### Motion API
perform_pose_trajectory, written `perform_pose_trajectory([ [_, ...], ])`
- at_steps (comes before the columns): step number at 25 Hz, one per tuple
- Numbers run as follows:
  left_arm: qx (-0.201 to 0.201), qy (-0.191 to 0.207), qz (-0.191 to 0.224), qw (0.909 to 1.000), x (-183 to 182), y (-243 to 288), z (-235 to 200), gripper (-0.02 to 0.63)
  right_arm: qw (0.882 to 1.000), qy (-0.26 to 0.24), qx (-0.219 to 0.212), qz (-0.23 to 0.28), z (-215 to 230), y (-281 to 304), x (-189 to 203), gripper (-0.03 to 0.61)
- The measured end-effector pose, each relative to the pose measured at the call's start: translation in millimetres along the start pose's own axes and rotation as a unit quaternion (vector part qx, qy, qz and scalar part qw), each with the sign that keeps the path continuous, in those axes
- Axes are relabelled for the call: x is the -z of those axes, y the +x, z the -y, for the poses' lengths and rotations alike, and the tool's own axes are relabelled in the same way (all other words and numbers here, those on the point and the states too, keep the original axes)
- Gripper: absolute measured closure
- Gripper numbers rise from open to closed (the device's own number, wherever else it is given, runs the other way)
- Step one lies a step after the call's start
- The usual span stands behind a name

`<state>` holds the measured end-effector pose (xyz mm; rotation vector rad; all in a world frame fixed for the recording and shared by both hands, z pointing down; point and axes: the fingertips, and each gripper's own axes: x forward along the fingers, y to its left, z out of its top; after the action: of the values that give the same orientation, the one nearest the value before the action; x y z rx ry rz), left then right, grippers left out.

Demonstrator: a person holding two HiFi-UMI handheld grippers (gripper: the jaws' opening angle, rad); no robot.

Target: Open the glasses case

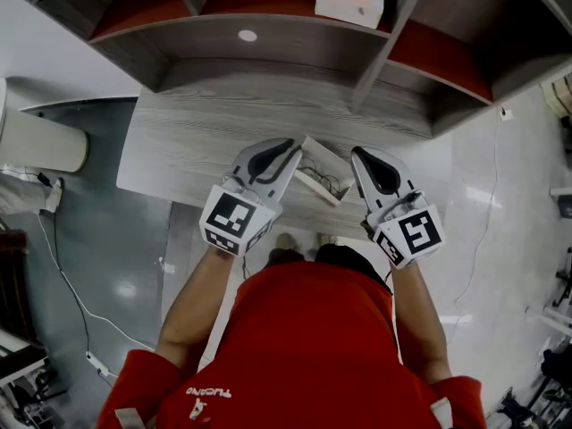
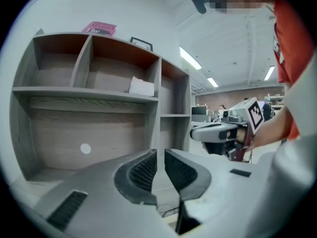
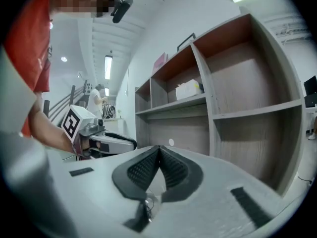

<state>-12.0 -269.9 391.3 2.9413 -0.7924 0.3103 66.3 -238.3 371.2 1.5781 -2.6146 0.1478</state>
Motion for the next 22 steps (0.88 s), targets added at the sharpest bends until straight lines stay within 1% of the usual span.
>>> perform_pose_trajectory([
  [4, -0.004, 0.004, 0.058, 0.9983, -30, -12, 7, 0.578, 0.999, -0.006, -0.006, 0.035, -15, -7, -24, 0.572],
  [8, -0.008, 0.001, 0.091, 0.9958, -50, -29, 14, 0.591, 0.997, -0.016, -0.017, 0.073, -32, -15, -44, 0.572],
  [12, -0.017, 0.009, 0.122, 0.9924, -63, -43, 19, 0.600, 0.994, -0.028, -0.018, 0.103, -46, -24, -59, 0.574],
  [16, -0.023, 0.017, 0.137, 0.9901, -70, -51, 23, 0.604, 0.993, -0.028, -0.010, 0.115, -51, -29, -67, 0.574],
  [22, -0.018, 0.026, 0.136, 0.9902, -71, -54, 30, 0.604, 0.993, -0.033, -0.007, 0.117, -58, -31, -67, 0.575],
])
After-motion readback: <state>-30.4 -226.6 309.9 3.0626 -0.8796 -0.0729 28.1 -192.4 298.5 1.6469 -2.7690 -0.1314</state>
